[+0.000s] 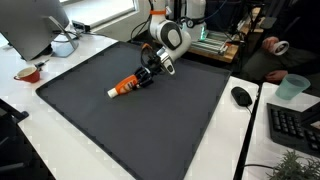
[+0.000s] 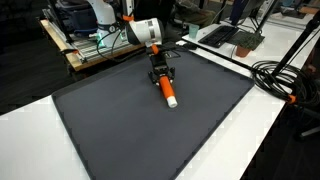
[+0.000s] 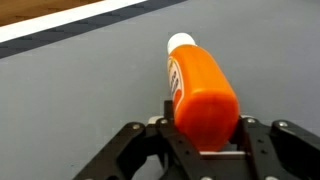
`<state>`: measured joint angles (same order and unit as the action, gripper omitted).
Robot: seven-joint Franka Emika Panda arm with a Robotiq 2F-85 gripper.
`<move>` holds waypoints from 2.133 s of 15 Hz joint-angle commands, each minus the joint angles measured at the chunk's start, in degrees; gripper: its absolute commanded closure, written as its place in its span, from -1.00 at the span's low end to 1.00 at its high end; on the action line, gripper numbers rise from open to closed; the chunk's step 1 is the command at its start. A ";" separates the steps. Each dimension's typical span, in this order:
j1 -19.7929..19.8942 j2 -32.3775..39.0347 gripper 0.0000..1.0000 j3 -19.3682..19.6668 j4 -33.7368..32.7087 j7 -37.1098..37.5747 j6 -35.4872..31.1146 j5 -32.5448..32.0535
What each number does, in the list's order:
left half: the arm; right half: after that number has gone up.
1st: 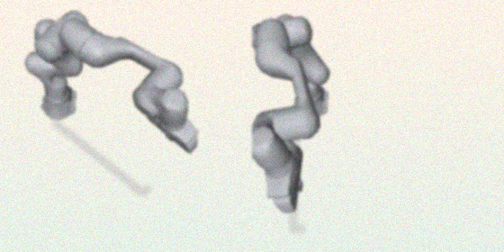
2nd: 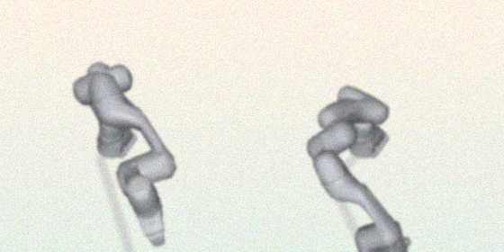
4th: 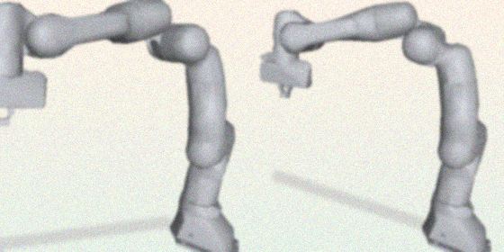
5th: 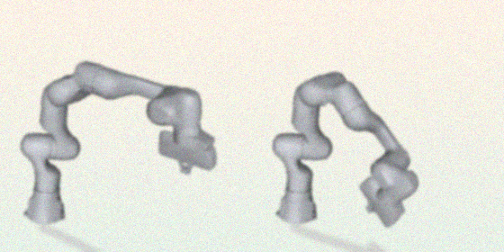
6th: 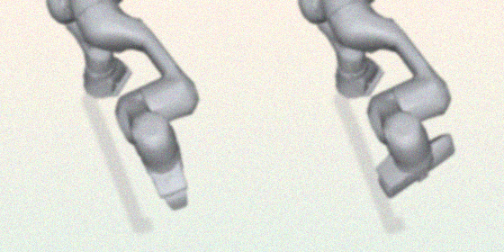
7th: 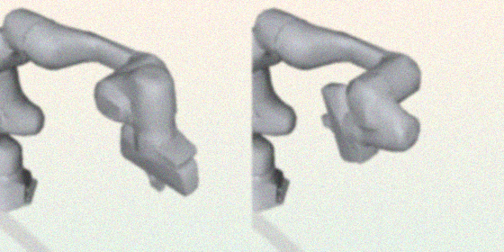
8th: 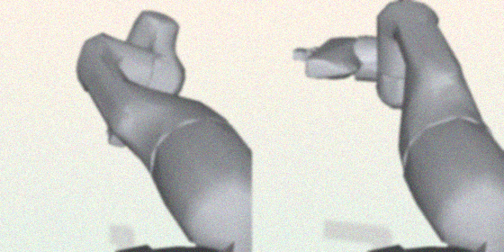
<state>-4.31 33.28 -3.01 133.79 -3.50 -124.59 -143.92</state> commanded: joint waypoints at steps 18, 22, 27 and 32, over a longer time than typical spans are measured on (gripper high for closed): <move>1.81 1.25 -1.00 0.45 -2.15 -3.13 -3.50 0.05; 1.63 0.41 -1.00 -0.17 -1.43 -3.43 -5.85 0.01; 1.71 -2.07 -1.00 -0.29 0.37 -4.95 -9.59 0.11; 2.45 -6.28 -1.00 -0.76 2.50 -5.06 -18.11 0.23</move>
<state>-3.11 31.05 -2.78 133.47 -7.42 -136.76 -143.92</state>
